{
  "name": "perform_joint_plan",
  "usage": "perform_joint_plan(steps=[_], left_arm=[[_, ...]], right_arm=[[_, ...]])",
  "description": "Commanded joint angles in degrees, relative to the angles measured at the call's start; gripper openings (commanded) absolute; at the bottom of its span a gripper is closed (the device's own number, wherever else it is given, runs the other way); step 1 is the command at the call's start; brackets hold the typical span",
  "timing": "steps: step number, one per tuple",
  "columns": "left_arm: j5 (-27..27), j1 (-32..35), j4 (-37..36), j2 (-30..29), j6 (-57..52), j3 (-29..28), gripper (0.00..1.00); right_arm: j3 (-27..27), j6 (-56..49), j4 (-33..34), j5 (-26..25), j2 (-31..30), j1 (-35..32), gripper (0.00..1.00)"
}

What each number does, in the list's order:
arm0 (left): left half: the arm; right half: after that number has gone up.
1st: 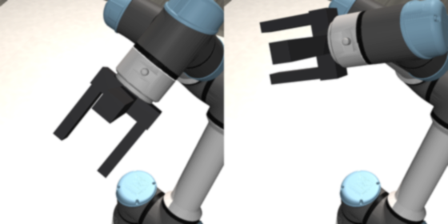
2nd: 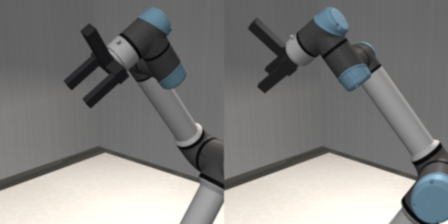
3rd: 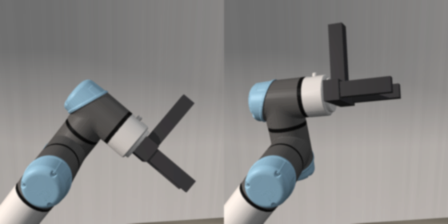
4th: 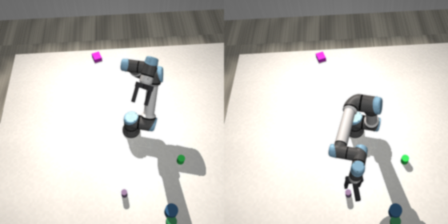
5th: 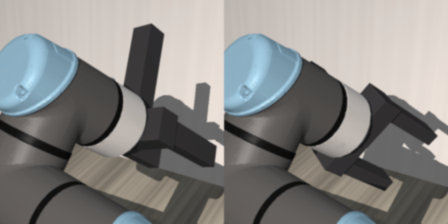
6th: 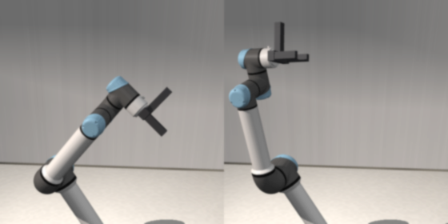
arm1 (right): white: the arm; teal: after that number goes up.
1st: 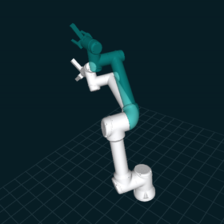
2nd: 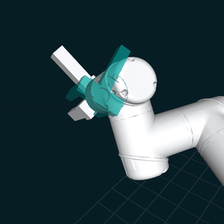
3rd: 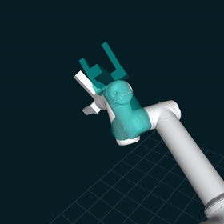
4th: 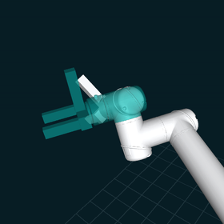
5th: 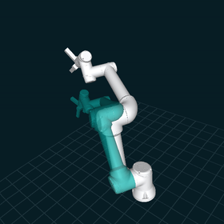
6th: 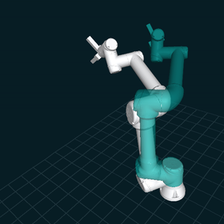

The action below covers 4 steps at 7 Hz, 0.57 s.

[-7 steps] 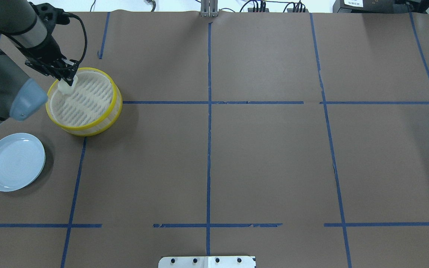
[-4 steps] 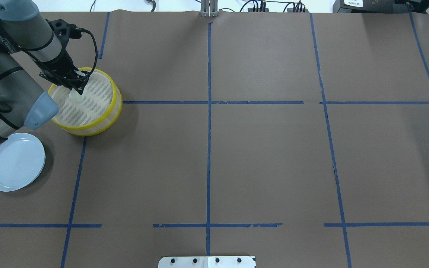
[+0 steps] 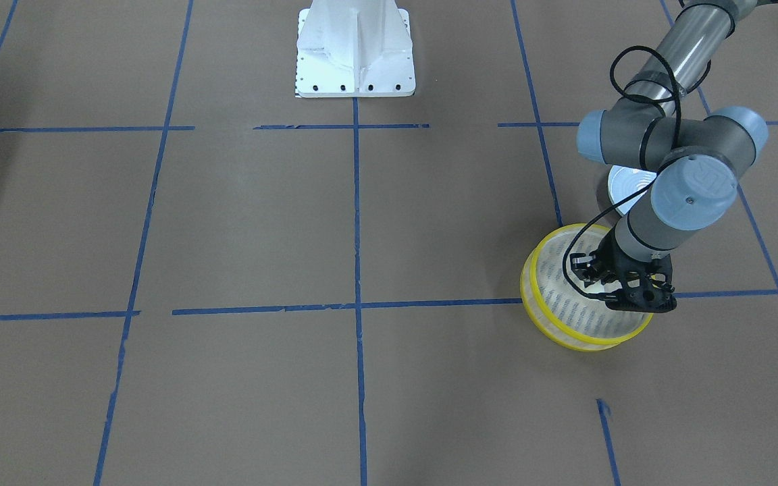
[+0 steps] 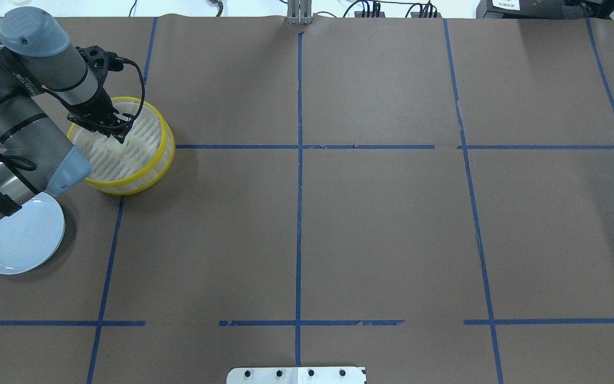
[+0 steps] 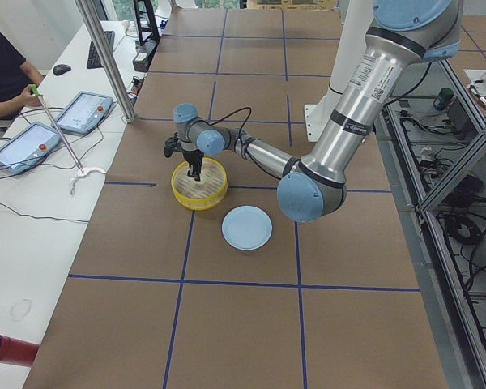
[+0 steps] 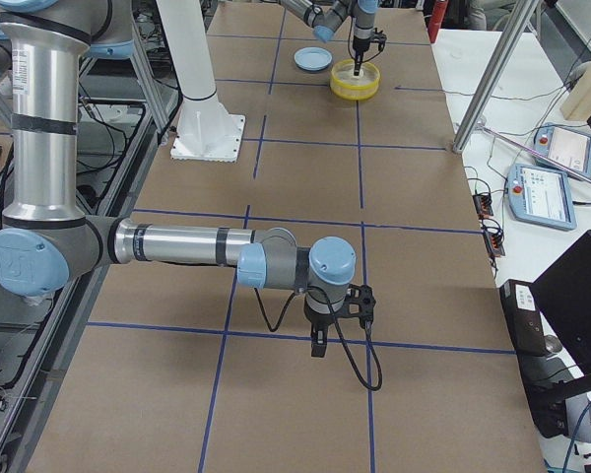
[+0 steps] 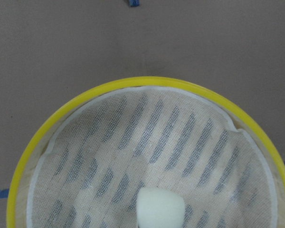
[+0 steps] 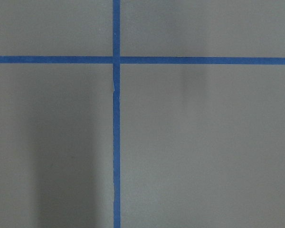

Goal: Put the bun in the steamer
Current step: 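Lower the held bun into the cloth-lined steamer with the left gripper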

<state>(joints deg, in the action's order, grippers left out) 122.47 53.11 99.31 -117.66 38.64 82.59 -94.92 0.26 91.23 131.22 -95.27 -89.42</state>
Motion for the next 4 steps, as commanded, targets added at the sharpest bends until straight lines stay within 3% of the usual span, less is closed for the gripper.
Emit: perform_joint_plan(steps=[1,2,4], left_arm=[[-0.13,-0.38,1.23,-0.03,0.82,-0.42,0.62],[-0.91,-0.46,1.23,0.06,0.82,-0.33,0.94],[-1.18,-0.47,1.23,0.06,0.82,0.11,1.0]], right_arm=[[0.0,0.0,0.0,0.0,0.0,-0.06,1.0],[0.0,0.0,0.0,0.0,0.0,-0.06,1.0],[0.0,0.0,0.0,0.0,0.0,-0.06,1.0]])
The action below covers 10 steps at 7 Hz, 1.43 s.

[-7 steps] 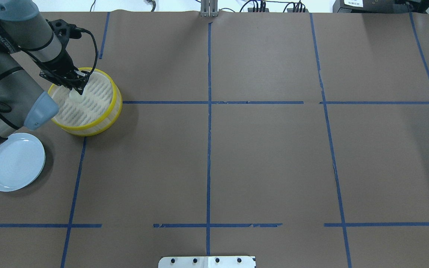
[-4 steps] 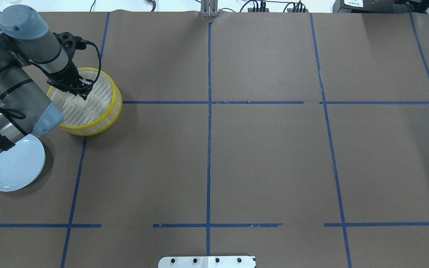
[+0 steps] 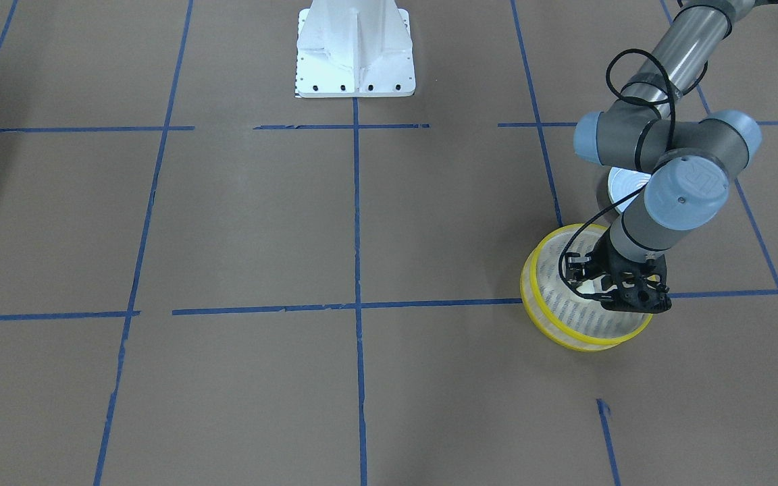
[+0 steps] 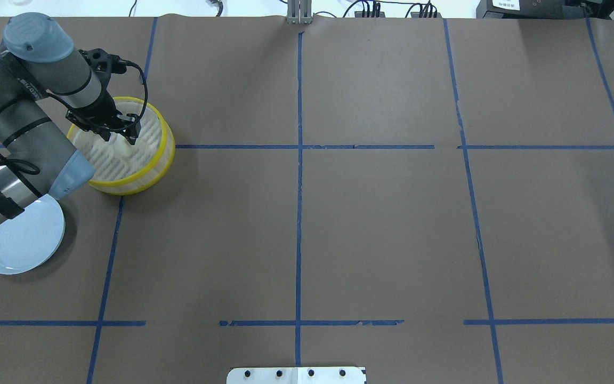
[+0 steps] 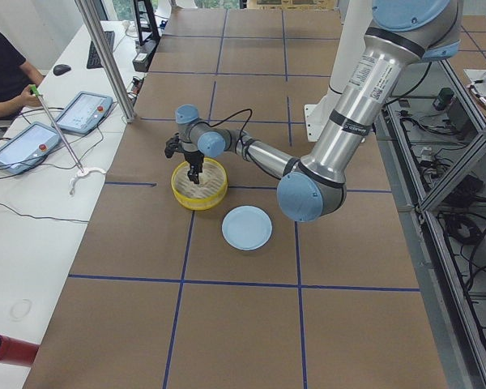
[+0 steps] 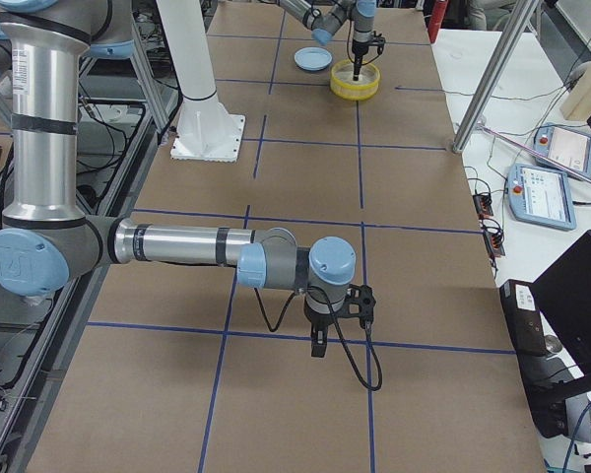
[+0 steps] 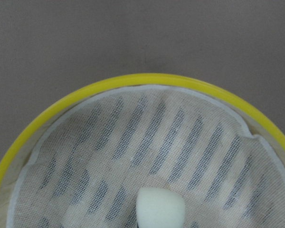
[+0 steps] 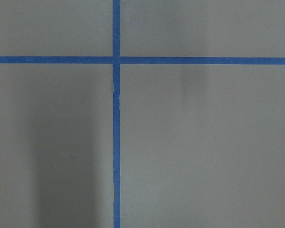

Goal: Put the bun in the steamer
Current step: 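Open the left gripper and raise it away from the steamer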

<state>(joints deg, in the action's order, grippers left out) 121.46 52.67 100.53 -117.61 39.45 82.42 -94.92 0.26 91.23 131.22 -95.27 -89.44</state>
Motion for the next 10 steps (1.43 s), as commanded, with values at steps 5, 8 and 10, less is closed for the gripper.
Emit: perform_joint_plan(steps=[5,8,10], left_arm=[[0.08,7.77,-0.95,5.98,-3.65,16.44,1.0],[4.62,23.04,-14.35,7.65,-29.77,18.67,1.0],[12.44,32.71,-14.49,17.09,-37.15,17.62,1.0]], right_arm=[[0.0,0.0,0.0,0.0,0.0,-0.03,1.0],[0.0,0.0,0.0,0.0,0.0,-0.03,1.0],[0.0,0.0,0.0,0.0,0.0,-0.03,1.0]])
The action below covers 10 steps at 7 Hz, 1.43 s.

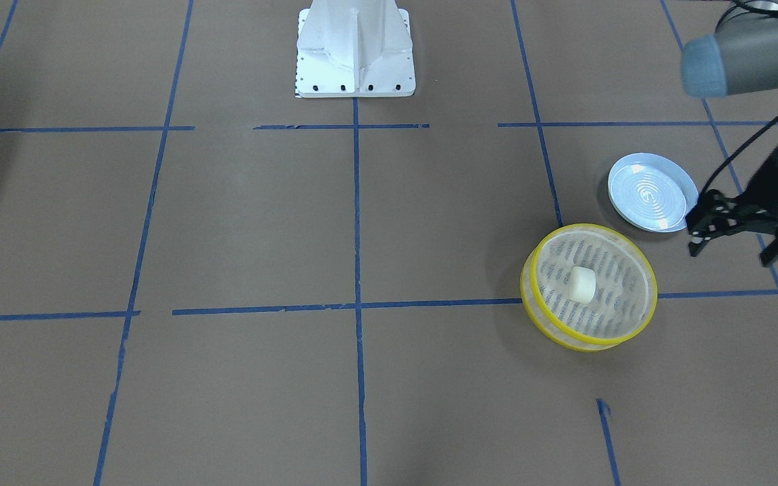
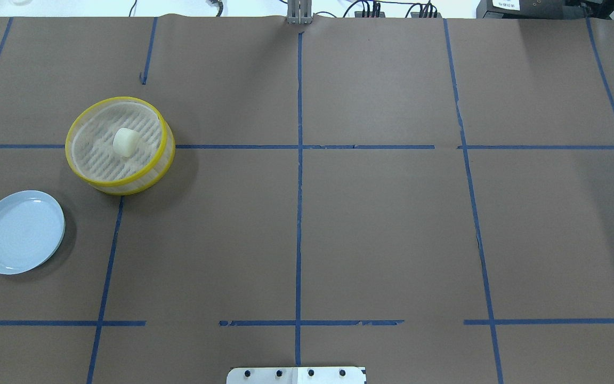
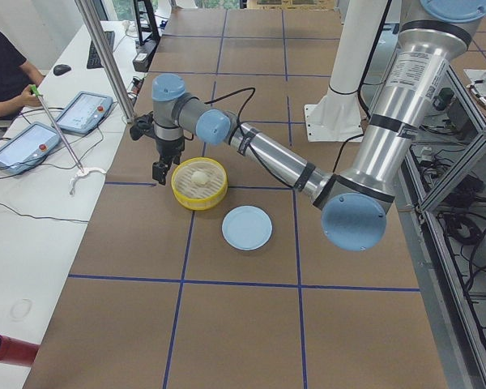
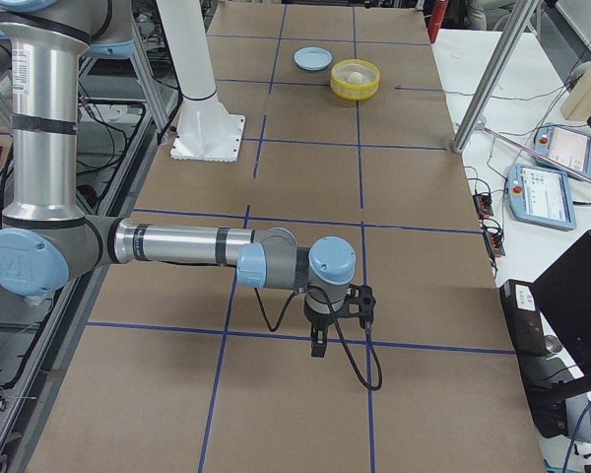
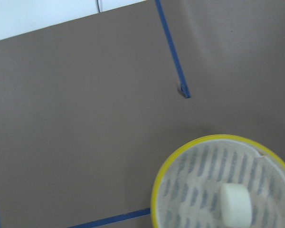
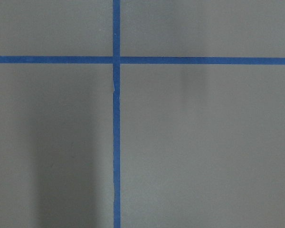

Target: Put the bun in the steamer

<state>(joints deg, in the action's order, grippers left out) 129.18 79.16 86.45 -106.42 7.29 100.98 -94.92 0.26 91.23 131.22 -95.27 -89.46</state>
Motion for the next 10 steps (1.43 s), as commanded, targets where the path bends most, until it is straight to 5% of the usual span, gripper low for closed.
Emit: perform_joint_plan(steps=[1,4,10], left_arm=[[5.98,7.32,2.29,11.53,-14.31,-3.05,1.0],[6.88,8.73,4.69,20.09,-17.39,-4.22,1.0],[3.97,13.04,4.07,23.19,-11.98,-4.74,1.0]], right_arm=[[0.0,0.0,0.0,0.0,0.0,-0.02,1.0],[0.0,0.0,0.0,0.0,0.0,-0.02,1.0],[0.0,0.0,0.0,0.0,0.0,0.07,1.0]])
